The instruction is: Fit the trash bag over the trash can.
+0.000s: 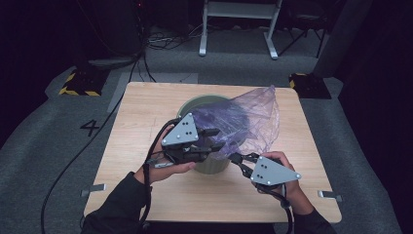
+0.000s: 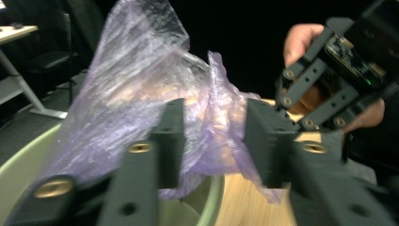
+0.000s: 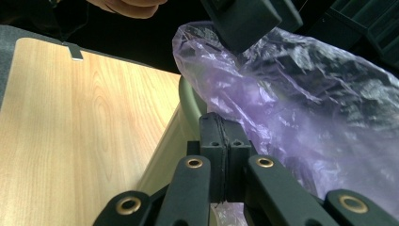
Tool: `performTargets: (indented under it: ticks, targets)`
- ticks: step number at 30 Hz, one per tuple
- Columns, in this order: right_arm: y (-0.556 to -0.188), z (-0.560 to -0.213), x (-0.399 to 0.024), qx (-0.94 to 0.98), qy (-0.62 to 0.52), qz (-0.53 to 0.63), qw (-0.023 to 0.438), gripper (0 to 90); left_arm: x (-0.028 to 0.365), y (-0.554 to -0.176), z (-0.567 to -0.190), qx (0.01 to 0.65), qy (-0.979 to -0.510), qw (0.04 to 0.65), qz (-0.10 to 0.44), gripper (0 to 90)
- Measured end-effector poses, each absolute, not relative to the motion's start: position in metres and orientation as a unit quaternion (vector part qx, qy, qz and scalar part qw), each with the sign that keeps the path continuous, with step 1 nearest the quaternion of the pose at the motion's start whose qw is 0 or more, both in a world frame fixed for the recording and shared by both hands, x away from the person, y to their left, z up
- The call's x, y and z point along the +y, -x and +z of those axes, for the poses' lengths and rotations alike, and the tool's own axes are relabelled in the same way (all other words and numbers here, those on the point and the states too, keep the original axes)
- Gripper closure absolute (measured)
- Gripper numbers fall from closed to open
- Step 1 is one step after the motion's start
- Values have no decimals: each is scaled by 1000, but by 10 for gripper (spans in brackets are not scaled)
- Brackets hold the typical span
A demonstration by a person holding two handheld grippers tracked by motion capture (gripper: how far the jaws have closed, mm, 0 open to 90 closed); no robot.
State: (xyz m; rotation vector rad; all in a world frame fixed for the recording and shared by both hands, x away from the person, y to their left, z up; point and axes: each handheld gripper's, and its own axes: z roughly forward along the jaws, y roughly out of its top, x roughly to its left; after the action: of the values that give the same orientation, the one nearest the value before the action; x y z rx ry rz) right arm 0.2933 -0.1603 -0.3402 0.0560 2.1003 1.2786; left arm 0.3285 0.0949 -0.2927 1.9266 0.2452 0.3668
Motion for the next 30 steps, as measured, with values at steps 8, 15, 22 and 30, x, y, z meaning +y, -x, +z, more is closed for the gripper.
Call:
performTargets:
  ticks: [8, 15, 22, 30]
  targets:
    - [-291, -347, -164, 804, -23, 497, 325, 891, 105, -323, -305, 95, -819, 544, 153, 895]
    - [-289, -356, -164, 810, -29, 497, 309, 858, 109, -317, -318, 94, -821, 539, 161, 899]
    - [-287, -364, -172, 808, -48, 504, 301, 695, 112, -315, -327, 95, -822, 536, 164, 900]
    - [-283, -372, -194, 809, -74, 505, 292, 529, 118, -311, -338, 99, -824, 531, 173, 900]
